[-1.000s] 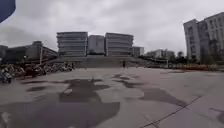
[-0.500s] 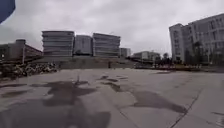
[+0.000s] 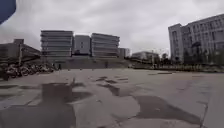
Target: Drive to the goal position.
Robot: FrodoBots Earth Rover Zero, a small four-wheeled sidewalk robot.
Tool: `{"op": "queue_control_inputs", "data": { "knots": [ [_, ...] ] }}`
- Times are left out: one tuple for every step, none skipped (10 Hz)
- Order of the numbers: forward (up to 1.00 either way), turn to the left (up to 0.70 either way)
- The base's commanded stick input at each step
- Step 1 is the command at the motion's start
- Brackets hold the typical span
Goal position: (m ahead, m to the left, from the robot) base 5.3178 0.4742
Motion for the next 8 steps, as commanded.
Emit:
{"op": "queue_control_inputs", "data": {
  "knots": [
    [0.70,0.35],
    [0.70,0.31],
    [0.70,0.24],
    [0.70,0.13],
    [0.70,0.03],
    [0.70,0.02],
    [0.70,0.02],
    [0.70,0.02]
  ]
}}
